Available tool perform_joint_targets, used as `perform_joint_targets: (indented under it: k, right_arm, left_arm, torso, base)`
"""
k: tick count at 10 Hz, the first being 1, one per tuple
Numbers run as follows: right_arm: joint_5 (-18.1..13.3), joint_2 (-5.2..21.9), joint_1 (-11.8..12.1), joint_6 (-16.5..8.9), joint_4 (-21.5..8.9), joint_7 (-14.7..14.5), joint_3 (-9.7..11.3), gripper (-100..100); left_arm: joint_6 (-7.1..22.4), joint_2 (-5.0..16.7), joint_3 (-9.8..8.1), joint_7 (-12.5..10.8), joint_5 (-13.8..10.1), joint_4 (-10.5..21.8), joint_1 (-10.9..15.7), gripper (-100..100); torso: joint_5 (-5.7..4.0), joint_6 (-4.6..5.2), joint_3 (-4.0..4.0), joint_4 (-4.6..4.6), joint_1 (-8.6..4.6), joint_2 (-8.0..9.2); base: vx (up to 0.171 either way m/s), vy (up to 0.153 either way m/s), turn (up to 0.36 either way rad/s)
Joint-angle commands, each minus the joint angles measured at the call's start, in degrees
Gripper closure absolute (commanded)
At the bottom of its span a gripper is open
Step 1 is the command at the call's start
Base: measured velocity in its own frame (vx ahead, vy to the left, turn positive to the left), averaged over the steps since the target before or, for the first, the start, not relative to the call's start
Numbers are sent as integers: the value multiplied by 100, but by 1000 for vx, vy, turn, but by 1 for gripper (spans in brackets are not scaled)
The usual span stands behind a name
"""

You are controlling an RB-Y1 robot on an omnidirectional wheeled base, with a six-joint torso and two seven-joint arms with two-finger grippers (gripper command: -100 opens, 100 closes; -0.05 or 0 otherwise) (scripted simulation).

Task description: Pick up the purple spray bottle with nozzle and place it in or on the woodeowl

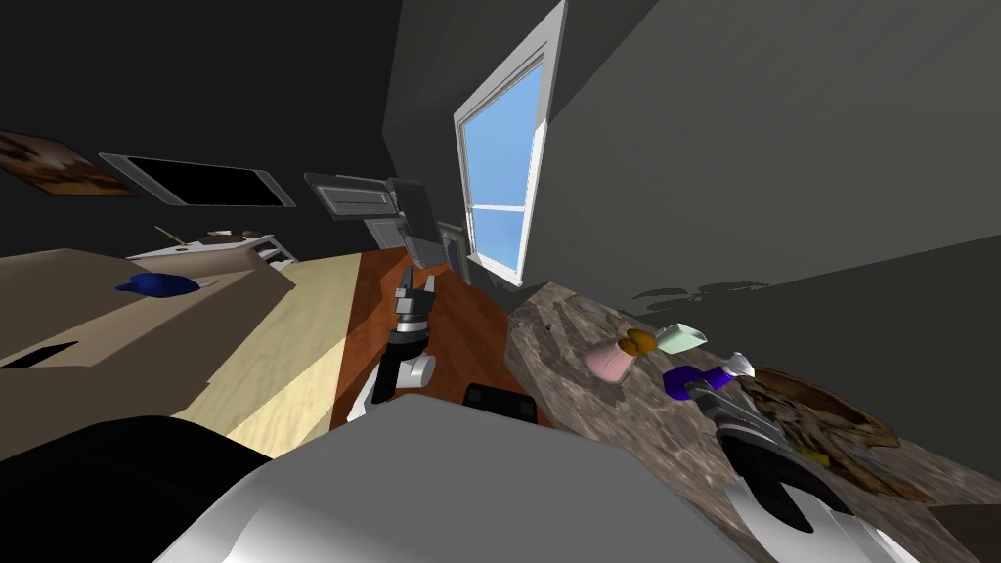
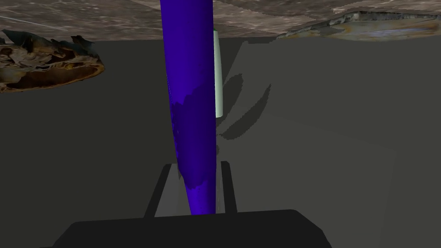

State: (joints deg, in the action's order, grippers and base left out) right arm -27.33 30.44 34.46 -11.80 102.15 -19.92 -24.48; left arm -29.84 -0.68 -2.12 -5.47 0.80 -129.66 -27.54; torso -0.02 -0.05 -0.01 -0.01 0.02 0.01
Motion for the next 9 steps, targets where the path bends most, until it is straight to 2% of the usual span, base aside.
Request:
perform_joint_targets:
  k: [1,3,4,5,6,7,9]
  right_arm:
    - [0,0,0,0,0,0,0,100]
    - [0,0,-1,1,1,0,1,100]
    - [0,0,-1,1,1,0,1,0]
    - [0,0,-1,0,1,0,1,100]
    - [0,0,-1,0,1,0,1,0]
    - [-17,47,32,-97,-12,26,-79,100]
    - [-33,107,100,-233,-28,50,-185,100]
  left_arm:
    - [0,0,0,0,0,0,0,0]
    - [0,0,0,0,0,0,0,0]
    - [0,0,0,0,0,0,0,0]
    - [0,0,0,0,0,0,0,0]
    - [0,0,0,0,0,0,0,0]
    - [0,0,0,0,0,0,0,0]
    - [0,-1,1,0,0,0,3,0]
  torso:
    - [0,0,0,0,0,0]
    - [1,2,0,0,0,1]
    - [0,2,0,0,0,1]
    - [0,2,1,0,0,1]
    - [0,2,1,0,0,1]
    - [0,1,0,0,0,1]
    - [-6,-8,35,9,18,68]
  base:
    - [0,0,0]
    - [0,0,0]
    - [0,0,0]
    - [0,0,0]
    - [0,0,0]
    - [-122,32,217]
    - [-249,36,241]
